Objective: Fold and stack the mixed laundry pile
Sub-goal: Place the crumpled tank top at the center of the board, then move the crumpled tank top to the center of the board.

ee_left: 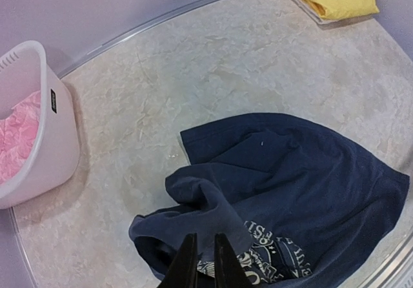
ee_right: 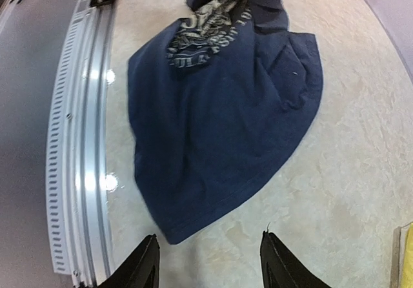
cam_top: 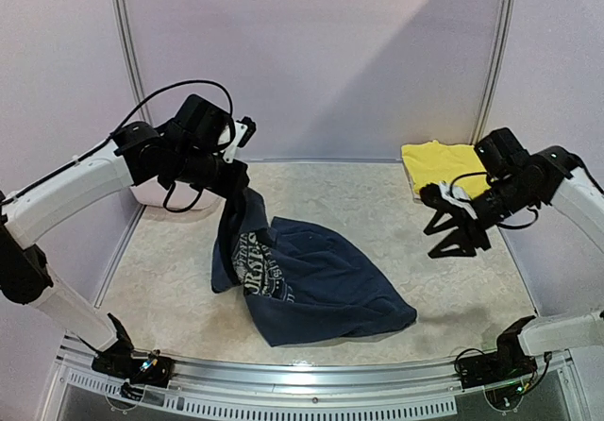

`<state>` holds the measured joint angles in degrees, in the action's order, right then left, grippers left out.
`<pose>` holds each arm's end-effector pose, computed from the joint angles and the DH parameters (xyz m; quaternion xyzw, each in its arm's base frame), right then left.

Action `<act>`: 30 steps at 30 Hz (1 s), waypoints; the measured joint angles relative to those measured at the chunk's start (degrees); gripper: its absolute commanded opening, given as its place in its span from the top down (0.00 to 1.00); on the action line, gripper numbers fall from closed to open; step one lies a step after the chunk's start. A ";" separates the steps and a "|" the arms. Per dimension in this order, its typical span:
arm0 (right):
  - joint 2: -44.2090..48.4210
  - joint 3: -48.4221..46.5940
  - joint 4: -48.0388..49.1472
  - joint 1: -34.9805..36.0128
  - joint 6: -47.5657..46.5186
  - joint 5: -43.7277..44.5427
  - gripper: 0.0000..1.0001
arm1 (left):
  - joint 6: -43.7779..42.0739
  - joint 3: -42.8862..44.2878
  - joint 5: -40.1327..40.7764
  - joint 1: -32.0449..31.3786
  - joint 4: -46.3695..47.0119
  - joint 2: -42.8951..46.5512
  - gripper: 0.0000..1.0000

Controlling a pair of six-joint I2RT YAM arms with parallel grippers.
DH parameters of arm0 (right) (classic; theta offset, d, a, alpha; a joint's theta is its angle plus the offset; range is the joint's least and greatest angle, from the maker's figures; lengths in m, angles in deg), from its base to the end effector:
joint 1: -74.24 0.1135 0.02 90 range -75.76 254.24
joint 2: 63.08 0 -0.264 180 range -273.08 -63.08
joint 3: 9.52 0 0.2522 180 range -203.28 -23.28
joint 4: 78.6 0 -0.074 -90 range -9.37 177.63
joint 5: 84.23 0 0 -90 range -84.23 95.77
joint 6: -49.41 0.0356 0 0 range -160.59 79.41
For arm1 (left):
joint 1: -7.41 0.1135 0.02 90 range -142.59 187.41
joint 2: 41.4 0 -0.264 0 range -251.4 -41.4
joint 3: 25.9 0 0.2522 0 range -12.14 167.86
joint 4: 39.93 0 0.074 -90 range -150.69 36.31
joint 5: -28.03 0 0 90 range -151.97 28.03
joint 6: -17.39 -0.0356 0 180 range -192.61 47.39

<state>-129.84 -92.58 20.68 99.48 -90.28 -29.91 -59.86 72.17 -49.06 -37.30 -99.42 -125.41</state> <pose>0.1742 0.1051 0.3340 -0.6185 0.6956 0.2474 0.2692 0.2283 -0.2148 0.3599 0.2121 0.8957 -0.0899 0.3804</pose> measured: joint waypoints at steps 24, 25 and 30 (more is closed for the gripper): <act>-62.45 -29.81 12.35 7.43 24.81 8.63 0.87 | 8.46 -27.61 -8.33 11.02 1.05 8.87 0.26; -62.45 -29.40 11.98 7.32 24.92 8.92 0.92 | 8.94 -29.09 -9.09 11.04 1.64 8.61 0.27; -59.21 -22.80 12.76 4.87 25.31 8.85 1.00 | 11.15 -34.18 -10.16 11.10 3.54 4.96 0.36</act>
<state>-189.05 -115.38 33.44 104.35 -64.97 -21.06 -48.71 37.99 -59.23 -26.20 -95.88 -120.45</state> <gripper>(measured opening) 0.013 0.704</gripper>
